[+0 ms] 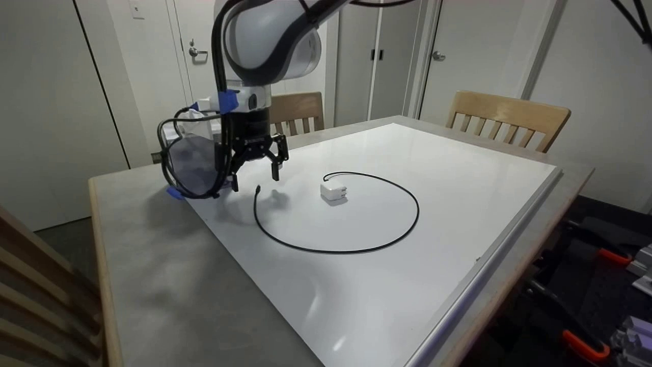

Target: Place the charging cable in circle form

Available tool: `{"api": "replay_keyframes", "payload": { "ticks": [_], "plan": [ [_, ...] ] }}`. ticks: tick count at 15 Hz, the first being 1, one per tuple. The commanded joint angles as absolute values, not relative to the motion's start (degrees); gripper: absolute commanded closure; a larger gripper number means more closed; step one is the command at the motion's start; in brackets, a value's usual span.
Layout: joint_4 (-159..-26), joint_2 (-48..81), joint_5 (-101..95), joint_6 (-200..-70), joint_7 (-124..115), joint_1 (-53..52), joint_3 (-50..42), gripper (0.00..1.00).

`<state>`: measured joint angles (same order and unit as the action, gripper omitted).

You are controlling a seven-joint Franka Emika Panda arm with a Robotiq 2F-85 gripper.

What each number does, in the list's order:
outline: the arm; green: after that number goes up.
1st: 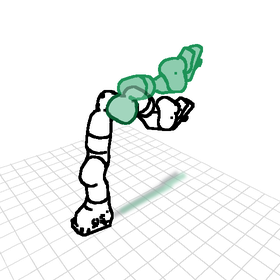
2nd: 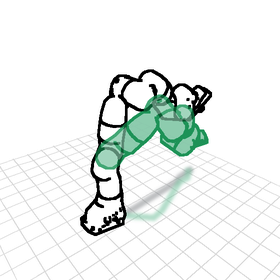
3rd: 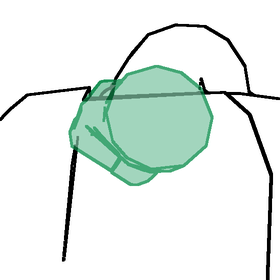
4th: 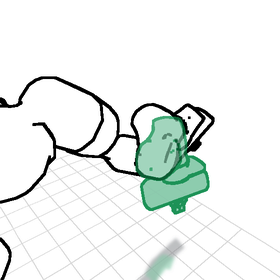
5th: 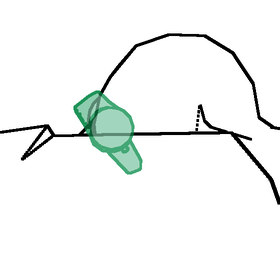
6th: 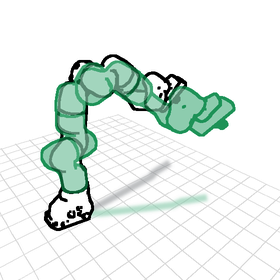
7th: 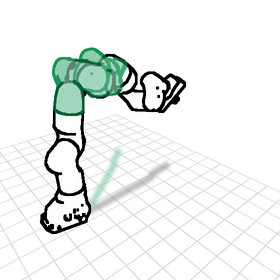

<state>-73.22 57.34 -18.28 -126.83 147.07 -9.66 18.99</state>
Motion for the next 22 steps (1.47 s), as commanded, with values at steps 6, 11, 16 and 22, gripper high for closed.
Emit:
{"api": "replay_keyframes", "payload": {
  "ticks": [6,11,16,22],
  "plan": [
    [-72.85,56.96,-14.5,-125.21,145.95,-12.53,15.54,0.0],
    [-72.74,56.94,-15.18,-123.68,141.59,-14.26,13.53,0.0],
    [-72.93,56.93,-15.66,-123.58,138.78,-15.09,12.66,0.4],
    [-72.52,56.82,-15.83,-123.65,137.82,-15.44,12.64,0.82]
  ]
}}
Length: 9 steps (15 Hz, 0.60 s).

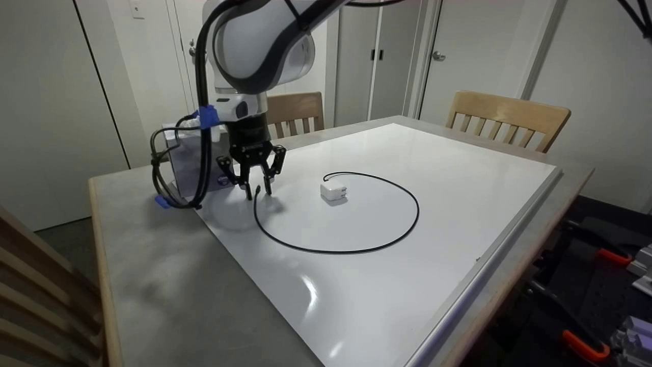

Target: Place the charging cable in circle form

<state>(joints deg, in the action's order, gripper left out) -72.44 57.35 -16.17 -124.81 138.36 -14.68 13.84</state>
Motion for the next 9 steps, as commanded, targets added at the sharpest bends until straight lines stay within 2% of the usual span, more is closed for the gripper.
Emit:
{"api": "replay_keyframes", "payload": {
  "ticks": [1,2,3,9],
  "plan": [
    [-72.46,56.86,-15.89,-123.67,137.73,-15.52,12.62,0.9],
    [-72.43,56.86,-15.9,-123.63,137.68,-15.55,12.63,0.98],
    [-72.4,56.87,-15.96,-123.58,137.67,-15.6,12.61,0.99],
    [-72.58,55.64,-15.71,-120.78,137.74,-15.57,12.75,0.99]
  ]
}}
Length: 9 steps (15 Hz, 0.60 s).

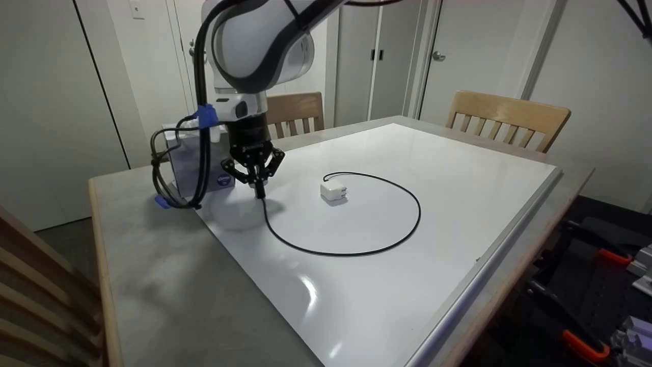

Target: Place the charging cable in circle form

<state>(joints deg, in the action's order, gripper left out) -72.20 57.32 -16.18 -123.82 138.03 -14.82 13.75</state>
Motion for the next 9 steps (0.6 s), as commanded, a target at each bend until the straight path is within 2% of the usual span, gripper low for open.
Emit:
{"api": "replay_keyframes", "payload": {
  "ticks": [1,9],
  "plan": [
    [-72.79,55.18,-16.07,-120.23,137.48,-15.78,12.49,0.99],
    [-73.02,49.82,-17.75,-107.21,131.95,-18.1,10.33,0.99]
  ]
}}
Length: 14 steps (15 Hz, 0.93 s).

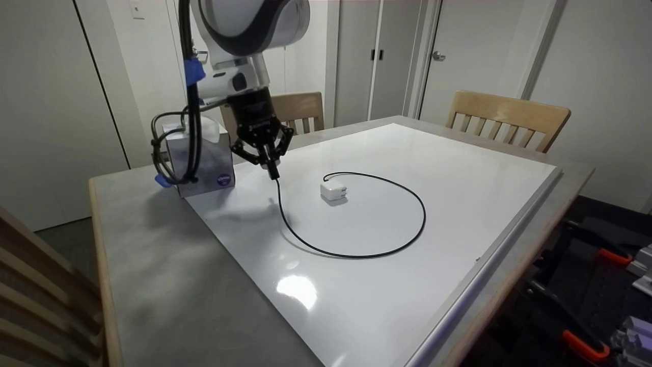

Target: Place the charging cable in circle form

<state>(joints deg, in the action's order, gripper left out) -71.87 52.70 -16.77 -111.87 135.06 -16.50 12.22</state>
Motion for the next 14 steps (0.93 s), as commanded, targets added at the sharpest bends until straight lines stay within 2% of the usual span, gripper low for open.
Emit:
{"api": "replay_keyframes", "payload": {
  "ticks": [1,6,7,8,14],
  "plan": [
    [-73.26,49.26,-17.93,-105.71,130.01,-18.39,9.96,0.99],
    [-81.59,43.2,-20.94,-106.56,118.39,-19.21,8.0,0.99],
    [-74.96,48.0,-19.93,-104.31,121.07,-18.13,9.92,0.99],
    [-75.55,47.56,-20.24,-104.31,120.5,-18.12,9.91,0.97],
    [-75.05,47.92,-19.0,-102.29,116.41,-18.1,9.29,0.99]
  ]
}}
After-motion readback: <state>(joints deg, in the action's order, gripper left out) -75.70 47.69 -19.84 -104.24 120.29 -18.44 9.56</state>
